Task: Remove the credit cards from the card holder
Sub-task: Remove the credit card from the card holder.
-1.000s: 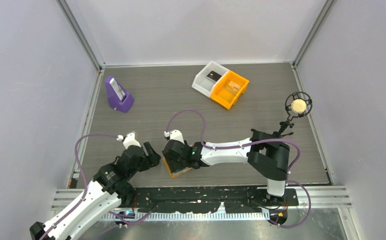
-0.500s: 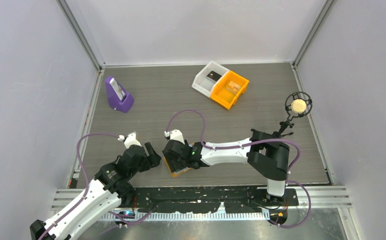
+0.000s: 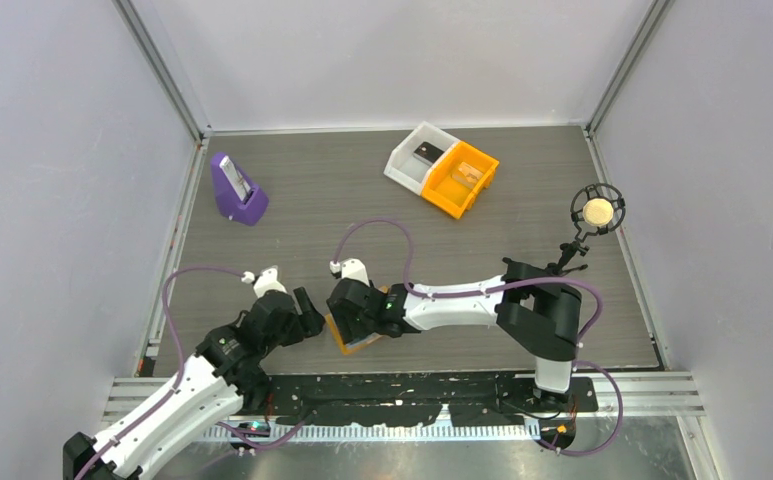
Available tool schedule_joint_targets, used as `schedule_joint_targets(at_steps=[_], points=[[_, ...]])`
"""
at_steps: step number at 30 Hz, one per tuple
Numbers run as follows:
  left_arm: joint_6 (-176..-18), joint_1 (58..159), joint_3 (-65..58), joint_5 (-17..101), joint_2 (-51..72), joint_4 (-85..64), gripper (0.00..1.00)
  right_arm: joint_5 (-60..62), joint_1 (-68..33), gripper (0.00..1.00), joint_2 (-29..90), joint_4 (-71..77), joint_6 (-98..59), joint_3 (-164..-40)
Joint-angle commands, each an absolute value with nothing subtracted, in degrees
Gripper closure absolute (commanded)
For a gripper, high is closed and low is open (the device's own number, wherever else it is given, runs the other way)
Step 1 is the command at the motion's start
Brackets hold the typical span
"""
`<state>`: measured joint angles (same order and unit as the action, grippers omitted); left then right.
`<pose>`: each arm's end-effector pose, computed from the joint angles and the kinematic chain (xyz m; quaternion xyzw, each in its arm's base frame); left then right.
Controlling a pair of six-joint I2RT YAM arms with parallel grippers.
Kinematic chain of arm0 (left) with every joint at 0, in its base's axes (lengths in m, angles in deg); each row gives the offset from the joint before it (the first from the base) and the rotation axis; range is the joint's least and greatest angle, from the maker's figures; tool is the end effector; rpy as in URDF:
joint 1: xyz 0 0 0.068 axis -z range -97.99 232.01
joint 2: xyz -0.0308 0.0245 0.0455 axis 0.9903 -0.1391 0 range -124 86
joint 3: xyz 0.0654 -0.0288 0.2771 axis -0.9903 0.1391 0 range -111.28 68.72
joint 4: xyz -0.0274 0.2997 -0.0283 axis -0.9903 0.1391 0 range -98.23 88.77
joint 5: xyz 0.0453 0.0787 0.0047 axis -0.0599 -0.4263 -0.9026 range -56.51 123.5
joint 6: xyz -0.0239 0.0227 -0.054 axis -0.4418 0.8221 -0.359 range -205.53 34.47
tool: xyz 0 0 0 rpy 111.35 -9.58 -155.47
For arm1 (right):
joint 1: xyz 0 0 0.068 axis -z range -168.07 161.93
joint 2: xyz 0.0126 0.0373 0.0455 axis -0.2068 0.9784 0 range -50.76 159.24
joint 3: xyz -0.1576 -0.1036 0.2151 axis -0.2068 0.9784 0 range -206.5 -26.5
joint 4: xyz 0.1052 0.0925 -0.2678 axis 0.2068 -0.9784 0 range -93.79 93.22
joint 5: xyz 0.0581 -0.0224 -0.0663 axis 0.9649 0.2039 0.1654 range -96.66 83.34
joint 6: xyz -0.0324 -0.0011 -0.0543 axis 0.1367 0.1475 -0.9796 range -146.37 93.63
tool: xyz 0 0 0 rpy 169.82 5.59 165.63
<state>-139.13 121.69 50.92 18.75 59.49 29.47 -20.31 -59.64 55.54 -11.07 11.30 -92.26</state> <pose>0.1224 -0.0854 0.1655 -0.1589 0.9082 -0.1860 0.3395 0.1456 0.4004 0.1393 -0.2417 0.9158 0.1790 0.2661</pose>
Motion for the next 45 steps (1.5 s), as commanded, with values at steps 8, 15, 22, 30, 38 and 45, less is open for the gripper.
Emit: schedule_joint_targets(at_steps=[8,15,22,30,38,45], points=[[-139.4,121.7,51.2,22.7,52.1,19.9,0.33,-17.6,-59.1,0.45,51.4,-6.7,13.4,-89.2],[-139.5,121.8,51.3,22.5,51.2,19.5,0.33,-17.2,-58.6,0.41,49.9,-5.1,14.1,-87.4],[-139.9,121.8,51.7,22.1,51.1,19.8,0.34,-16.4,-58.2,0.46,49.6,-3.9,14.6,-86.6],[-139.9,121.7,51.3,21.6,50.0,19.6,0.34,-15.7,-58.1,0.47,49.3,-3.2,14.9,-86.0],[-139.5,121.7,49.8,21.2,48.3,19.8,0.35,-14.9,-57.9,0.46,48.4,-1.7,15.3,-85.0],[-139.5,121.8,50.0,21.7,47.7,18.6,0.36,-14.3,-57.8,0.46,48.4,-1.0,15.4,-84.6]])
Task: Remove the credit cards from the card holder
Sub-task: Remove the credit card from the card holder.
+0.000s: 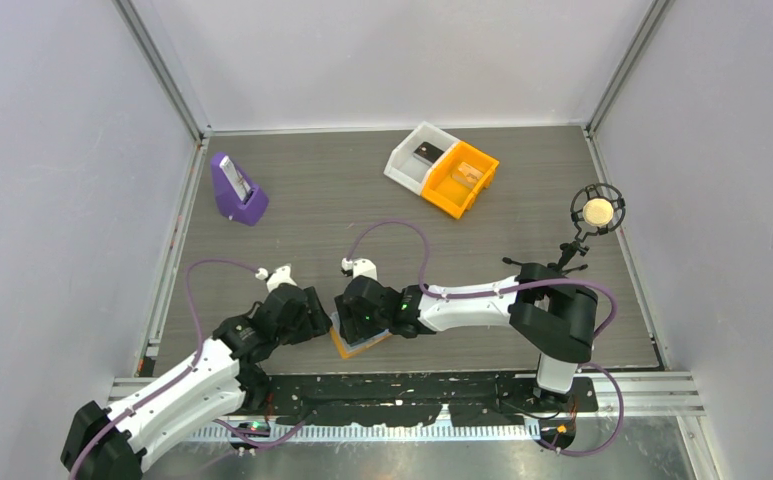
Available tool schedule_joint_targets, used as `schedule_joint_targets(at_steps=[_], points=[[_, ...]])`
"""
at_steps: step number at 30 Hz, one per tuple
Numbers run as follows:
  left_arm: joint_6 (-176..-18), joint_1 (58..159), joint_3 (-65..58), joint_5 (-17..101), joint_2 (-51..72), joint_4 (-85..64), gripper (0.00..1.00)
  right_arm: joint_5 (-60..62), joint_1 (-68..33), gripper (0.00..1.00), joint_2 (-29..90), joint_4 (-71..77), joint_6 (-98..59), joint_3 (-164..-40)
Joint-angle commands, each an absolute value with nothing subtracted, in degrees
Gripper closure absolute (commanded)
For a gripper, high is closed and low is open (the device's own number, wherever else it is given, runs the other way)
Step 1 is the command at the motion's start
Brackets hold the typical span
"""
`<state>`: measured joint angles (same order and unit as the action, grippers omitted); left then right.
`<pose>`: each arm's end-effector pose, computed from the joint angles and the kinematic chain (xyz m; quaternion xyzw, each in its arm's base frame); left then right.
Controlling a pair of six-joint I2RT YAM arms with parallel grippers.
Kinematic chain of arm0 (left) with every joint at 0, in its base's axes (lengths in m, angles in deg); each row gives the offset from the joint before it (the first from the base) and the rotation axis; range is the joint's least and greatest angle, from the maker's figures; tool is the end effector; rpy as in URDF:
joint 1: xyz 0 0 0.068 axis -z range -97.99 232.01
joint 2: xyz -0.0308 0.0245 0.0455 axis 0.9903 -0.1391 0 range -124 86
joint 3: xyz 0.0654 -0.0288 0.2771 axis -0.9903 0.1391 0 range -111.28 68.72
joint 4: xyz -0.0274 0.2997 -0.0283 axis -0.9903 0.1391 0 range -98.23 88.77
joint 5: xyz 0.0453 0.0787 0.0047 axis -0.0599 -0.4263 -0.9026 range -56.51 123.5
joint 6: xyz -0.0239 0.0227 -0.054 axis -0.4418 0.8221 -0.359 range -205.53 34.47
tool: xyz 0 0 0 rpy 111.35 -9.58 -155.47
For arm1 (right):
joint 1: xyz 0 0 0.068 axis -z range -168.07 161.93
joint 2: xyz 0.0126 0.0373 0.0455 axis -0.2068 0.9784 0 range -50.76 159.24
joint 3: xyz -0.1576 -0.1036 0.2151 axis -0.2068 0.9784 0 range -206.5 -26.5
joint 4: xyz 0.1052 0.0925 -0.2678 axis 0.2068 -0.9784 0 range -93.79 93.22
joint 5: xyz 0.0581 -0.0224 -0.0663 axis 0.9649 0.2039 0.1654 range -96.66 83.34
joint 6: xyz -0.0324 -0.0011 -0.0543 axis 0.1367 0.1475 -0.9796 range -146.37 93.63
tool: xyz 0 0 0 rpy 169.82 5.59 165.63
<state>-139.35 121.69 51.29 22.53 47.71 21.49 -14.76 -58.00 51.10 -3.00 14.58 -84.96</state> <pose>0.1367 -0.1013 0.1450 -0.1473 0.9260 -0.1830 0.2956 0.1461 0.3798 0.1379 -0.2107 0.9125 0.2459 0.2499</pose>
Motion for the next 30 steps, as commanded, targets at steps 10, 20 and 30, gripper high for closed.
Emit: schedule_joint_targets(at_steps=[10,20,30], points=[[-139.0,121.8,49.2,21.2,47.6,19.1,0.36,-14.1,-57.7,0.46,48.4,-1.0,15.5,-84.8],[-139.1,121.8,49.3,21.4,47.5,18.4,0.36,-13.9,-57.6,0.46,48.4,-1.0,15.4,-84.9],[-139.1,121.7,49.3,21.6,46.3,17.2,0.36,-13.7,-57.7,0.46,48.0,-1.0,15.4,-84.8]])
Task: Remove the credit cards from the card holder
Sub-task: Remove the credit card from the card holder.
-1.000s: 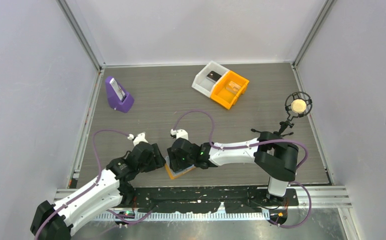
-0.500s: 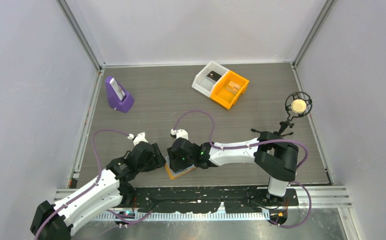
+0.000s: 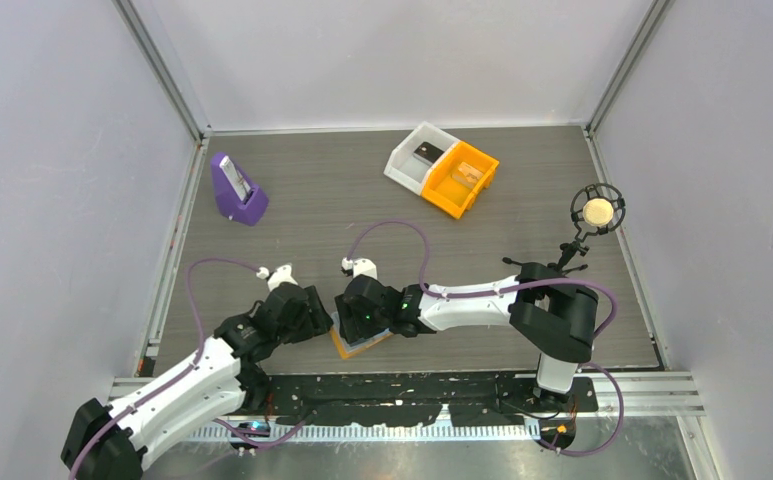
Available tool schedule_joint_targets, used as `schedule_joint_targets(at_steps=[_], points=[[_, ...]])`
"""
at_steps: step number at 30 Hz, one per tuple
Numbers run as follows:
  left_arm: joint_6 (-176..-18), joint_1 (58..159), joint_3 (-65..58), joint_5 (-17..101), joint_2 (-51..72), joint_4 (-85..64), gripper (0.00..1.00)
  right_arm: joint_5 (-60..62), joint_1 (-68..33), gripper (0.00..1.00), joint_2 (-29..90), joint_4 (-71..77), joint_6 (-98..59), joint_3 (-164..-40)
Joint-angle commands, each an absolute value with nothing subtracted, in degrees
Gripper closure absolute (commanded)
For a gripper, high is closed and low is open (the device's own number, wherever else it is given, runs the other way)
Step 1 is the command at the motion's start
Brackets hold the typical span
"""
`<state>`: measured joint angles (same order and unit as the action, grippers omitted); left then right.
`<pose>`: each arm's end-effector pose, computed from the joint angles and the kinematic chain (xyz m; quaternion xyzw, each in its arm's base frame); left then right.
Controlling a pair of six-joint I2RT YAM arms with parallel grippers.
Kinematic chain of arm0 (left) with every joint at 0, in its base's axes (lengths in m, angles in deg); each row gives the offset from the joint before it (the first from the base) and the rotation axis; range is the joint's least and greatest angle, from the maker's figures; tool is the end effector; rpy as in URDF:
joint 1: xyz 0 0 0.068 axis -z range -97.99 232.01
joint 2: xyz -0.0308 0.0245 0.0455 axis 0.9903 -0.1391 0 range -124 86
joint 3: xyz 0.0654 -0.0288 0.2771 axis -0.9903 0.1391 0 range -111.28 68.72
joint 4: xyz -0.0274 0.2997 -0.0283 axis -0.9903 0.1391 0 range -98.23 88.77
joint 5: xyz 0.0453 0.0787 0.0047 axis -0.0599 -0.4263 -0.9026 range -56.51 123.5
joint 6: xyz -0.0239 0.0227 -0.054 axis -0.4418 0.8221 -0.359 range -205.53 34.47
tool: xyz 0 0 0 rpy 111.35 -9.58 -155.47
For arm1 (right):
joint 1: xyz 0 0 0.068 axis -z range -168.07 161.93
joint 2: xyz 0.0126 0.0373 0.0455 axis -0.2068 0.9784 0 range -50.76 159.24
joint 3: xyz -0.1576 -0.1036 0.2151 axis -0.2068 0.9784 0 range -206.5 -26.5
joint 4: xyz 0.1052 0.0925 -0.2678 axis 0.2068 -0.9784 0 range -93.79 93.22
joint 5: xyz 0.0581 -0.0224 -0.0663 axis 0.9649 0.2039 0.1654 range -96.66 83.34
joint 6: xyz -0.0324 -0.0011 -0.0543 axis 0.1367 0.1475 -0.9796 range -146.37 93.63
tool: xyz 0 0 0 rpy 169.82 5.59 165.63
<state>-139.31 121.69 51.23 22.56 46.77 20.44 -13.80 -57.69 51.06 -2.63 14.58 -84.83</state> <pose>0.1385 -0.1029 0.1444 -0.1470 0.9256 -0.1841 0.2964 0.1474 0.3794 0.1378 -0.2109 0.9121 0.2517 0.2455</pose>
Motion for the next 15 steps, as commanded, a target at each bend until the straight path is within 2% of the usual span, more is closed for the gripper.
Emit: schedule_joint_targets(at_steps=[1,15], points=[[-139.1,121.7,49.3,21.7,46.0,17.1,0.36,-13.7,-57.7,0.46,47.9,-1.0,15.4,-84.8],[-139.0,121.7,49.2,22.6,44.1,15.3,0.37,-12.1,-57.5,0.46,47.2,0.7,15.3,-84.0]])
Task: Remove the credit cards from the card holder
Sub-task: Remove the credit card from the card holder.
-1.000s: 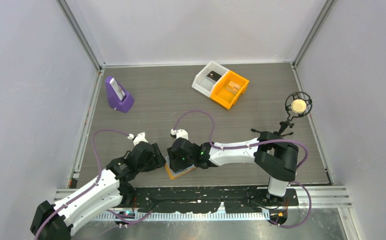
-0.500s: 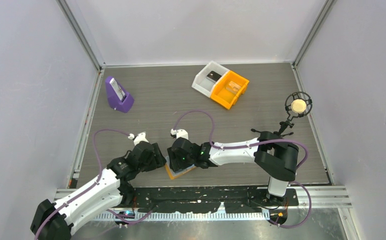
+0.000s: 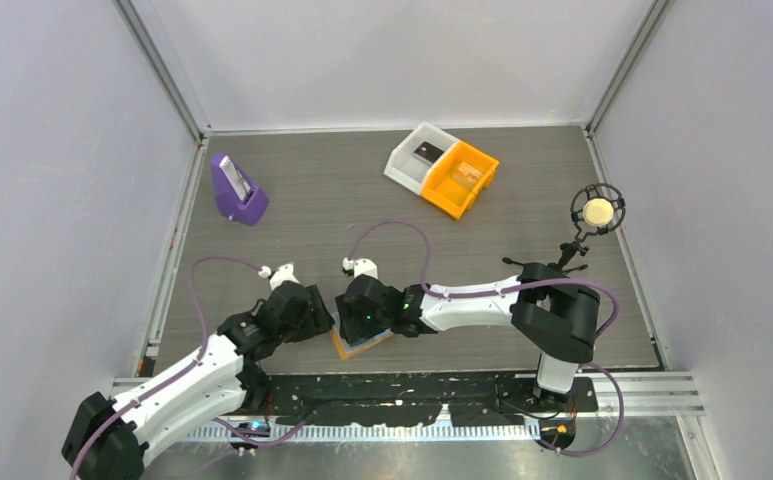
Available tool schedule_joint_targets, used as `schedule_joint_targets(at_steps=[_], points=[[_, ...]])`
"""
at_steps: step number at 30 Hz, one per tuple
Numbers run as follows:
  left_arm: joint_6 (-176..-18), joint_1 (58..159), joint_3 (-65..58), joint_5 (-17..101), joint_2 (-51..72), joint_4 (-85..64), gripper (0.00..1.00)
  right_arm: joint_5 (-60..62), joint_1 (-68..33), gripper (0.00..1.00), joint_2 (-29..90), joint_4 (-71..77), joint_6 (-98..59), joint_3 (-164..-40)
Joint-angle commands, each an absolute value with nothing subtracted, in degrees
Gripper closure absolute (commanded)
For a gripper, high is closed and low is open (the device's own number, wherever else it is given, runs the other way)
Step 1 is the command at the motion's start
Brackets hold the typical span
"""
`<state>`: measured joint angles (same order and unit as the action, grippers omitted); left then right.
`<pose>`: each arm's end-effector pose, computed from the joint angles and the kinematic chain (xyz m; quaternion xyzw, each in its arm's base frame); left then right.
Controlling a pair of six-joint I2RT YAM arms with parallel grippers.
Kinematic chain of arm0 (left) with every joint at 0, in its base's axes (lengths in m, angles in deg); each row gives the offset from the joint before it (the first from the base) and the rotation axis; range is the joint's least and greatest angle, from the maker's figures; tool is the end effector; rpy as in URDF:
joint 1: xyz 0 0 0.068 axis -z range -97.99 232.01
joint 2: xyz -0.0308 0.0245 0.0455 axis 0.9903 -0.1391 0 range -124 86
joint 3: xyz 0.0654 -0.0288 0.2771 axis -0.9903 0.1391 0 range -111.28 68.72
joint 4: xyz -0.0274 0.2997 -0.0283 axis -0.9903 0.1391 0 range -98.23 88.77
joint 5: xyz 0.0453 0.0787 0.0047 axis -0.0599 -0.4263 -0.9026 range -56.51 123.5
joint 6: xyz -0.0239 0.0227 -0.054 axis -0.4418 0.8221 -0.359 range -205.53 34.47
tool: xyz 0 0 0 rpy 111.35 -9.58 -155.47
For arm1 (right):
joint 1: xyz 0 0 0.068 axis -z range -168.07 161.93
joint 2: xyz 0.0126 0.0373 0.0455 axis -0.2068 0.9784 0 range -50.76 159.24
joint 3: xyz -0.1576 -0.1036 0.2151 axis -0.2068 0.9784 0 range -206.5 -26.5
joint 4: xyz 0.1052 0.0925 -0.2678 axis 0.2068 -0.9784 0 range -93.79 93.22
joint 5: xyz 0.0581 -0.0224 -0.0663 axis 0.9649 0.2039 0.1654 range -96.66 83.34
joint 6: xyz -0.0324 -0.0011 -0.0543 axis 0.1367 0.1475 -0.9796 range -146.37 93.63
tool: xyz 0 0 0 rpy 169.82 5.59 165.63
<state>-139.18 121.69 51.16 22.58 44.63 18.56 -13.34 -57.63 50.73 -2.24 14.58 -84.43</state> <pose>0.1418 -0.1057 0.1416 -0.1458 0.9263 -0.1827 0.2955 0.1470 0.3782 0.1383 -0.2114 0.9112 0.2560 0.2440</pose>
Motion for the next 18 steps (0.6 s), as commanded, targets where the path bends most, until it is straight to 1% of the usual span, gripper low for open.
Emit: schedule_joint_targets(at_steps=[1,15,18], points=[[-138.9,121.7,49.1,22.6,43.9,15.3,0.37,-11.8,-57.5,0.46,47.2,0.9,15.3,-84.0],[-137.7,121.7,45.6,24.2,41.9,17.5,0.37,-9.6,-56.3,0.46,45.4,2.9,15.9,-81.4],[-137.3,121.8,45.0,23.9,41.3,18.3,0.38,-9.2,-56.0,0.46,44.4,6.2,16.0,-80.2]])
